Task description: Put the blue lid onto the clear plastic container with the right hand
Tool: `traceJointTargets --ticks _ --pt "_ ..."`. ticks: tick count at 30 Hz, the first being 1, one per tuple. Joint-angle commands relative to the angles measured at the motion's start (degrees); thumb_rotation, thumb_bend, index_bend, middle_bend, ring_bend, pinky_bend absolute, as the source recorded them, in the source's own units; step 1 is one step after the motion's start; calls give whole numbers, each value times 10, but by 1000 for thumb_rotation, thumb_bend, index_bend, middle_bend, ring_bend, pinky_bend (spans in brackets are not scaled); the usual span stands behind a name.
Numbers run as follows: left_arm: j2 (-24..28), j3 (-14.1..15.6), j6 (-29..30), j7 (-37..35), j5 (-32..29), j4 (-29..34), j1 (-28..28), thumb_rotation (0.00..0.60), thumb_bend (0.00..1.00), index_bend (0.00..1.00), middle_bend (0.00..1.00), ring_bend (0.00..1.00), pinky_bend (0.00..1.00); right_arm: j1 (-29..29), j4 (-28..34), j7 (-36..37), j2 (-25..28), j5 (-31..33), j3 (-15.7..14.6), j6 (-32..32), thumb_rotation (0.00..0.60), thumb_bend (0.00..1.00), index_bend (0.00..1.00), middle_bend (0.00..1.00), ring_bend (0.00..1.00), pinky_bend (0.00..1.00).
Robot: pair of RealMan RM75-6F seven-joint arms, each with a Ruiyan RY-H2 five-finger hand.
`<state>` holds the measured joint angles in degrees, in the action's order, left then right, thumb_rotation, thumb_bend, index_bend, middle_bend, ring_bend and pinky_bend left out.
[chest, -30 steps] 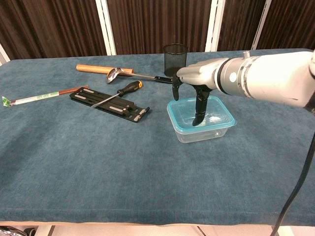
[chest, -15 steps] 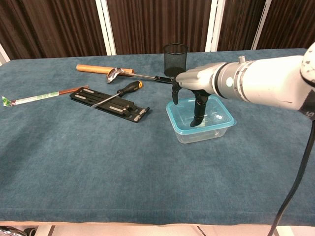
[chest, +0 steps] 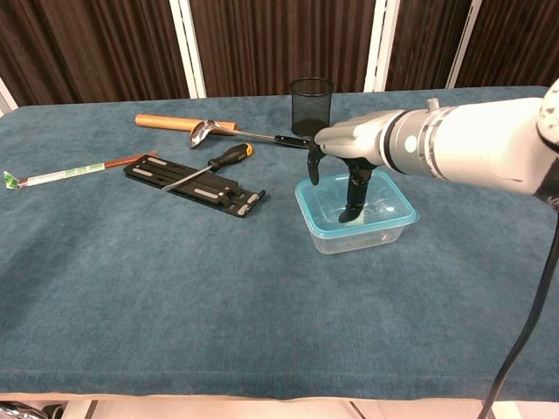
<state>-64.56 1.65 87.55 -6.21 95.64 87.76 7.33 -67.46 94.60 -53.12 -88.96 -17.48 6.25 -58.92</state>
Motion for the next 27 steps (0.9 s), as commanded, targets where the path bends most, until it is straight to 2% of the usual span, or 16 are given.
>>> traceJointTargets --ticks 1,16,27 --pt "0 0 -1 1 -1 0 0 600 392 0 0 0 111 0 0 2 1 -2 0 3 600 174 428 104 0 99" --pt "-4 -2 -10 10 -8 1 3 600 391 0 0 0 111 -12 -9 -7 3 17 -6 24 600 109 460 104 0 101" --pt "-4 -5 -14 11 -15 0 5 600 392 0 0 0 111 -26 -20 -16 1 39 -13 40 600 104 464 104 0 102"
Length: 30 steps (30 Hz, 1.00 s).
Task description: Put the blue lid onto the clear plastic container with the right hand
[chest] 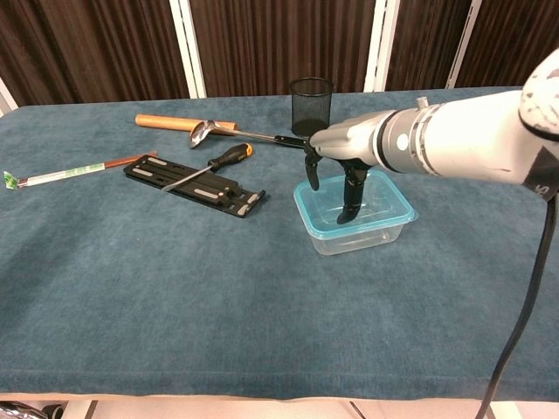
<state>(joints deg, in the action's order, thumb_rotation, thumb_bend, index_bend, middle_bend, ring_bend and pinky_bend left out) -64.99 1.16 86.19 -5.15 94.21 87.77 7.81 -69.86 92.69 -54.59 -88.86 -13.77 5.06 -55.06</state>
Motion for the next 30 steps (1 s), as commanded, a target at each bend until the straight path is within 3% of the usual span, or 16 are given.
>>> traceJointTargets --ticks 1,30 --pt "0 -1 -1 0 -1 0 0 600 392 0 0 0 111 -2 -1 0 1 3 -2 3 600 104 464 104 0 102" --pt "0 0 -3 -2 1 0 3 600 391 0 0 0 111 -10 -7 5 -4 8 -22 4 600 104 472 104 0 101"
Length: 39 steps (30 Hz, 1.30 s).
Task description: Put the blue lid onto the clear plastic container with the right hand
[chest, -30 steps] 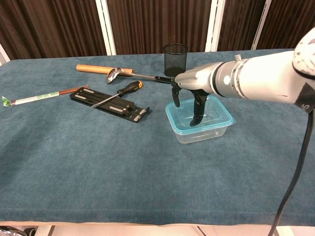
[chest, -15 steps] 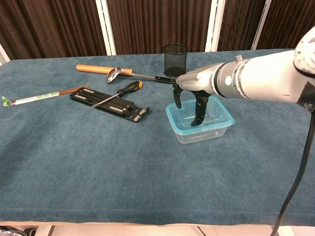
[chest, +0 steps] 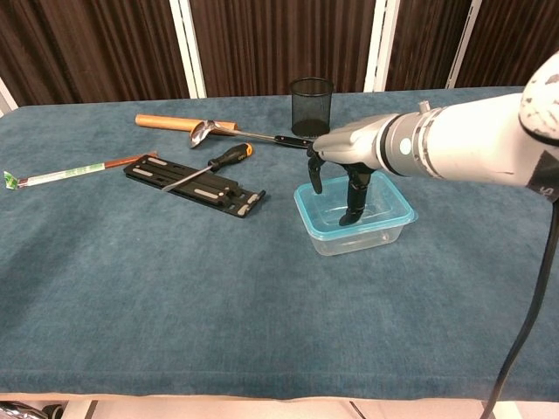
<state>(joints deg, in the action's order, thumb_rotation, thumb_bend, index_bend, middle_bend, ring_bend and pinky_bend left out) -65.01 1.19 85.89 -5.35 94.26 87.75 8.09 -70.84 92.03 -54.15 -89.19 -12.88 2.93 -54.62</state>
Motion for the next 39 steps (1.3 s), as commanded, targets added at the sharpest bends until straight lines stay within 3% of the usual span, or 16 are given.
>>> traceJointTargets --ticks 1,14,23,28,33,36,39 --pt "0 0 0 0 0 0 0 600 391 0 0 0 111 0 0 1 0 -1 -1 -1 600 104 473 104 0 101" --pt "0 1 1 -1 2 0 0 600 391 0 0 0 111 2 -1 3 -1 -5 -4 -5 600 104 478 104 0 101" --pt "1 1 2 -2 2 0 0 600 393 0 0 0 111 9 16 25 17 -25 12 -18 600 102 462 104 0 102" --pt "1 2 7 -4 8 0 -1 600 391 0 0 0 111 34 78 78 82 -62 45 -46 600 102 447 104 0 102" --pt "0 2 7 -4 9 -1 0 600 392 0 0 0 111 59 141 110 151 -98 50 -51 600 102 447 105 0 102" --pt "0 2 8 -4 9 -1 0 600 392 0 0 0 111 79 182 117 188 -136 41 -74 600 102 446 105 0 102" --pt "0 2 12 -5 10 0 -2 600 393 0 0 0 111 120 228 117 218 -224 9 -138 600 104 393 101 0 104"
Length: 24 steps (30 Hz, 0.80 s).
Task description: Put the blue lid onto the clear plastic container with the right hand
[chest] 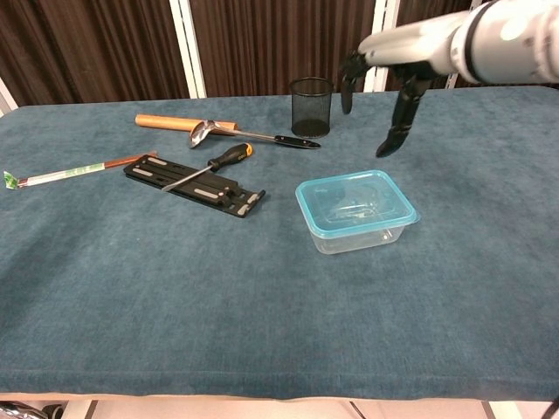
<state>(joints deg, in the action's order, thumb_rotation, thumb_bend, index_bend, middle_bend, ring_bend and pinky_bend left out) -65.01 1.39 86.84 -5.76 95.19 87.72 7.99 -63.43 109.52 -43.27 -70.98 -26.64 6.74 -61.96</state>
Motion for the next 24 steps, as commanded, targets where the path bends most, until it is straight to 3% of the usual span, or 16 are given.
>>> traceJointTargets --ticks 1,4,7,11,19,24 --pt "1 -1 5 -1 0 1 -2 600 393 0 0 0 111 73 70 16 45 -138 -49 -98 600 104 366 97 0 104" --pt "2 -2 12 -2 -1 0 -6 600 393 0 0 0 111 162 82 58 60 -292 -115 -192 600 105 237 67 0 104" --pt "1 -3 14 -2 -3 0 -7 600 393 0 0 0 111 260 49 135 66 -412 -182 -268 600 105 168 39 0 104" --pt "-3 -4 15 6 -3 -1 -8 600 394 0 0 0 111 363 -38 232 65 -481 -236 -327 600 105 129 16 0 98" --pt "-16 -10 0 38 -16 -1 -3 600 394 0 0 0 110 495 -215 401 23 -497 -225 -370 600 105 85 0 0 45" --pt "-24 -13 -3 51 -19 -4 0 600 394 0 0 0 108 520 -237 436 30 -523 -213 -365 600 105 64 0 0 42"
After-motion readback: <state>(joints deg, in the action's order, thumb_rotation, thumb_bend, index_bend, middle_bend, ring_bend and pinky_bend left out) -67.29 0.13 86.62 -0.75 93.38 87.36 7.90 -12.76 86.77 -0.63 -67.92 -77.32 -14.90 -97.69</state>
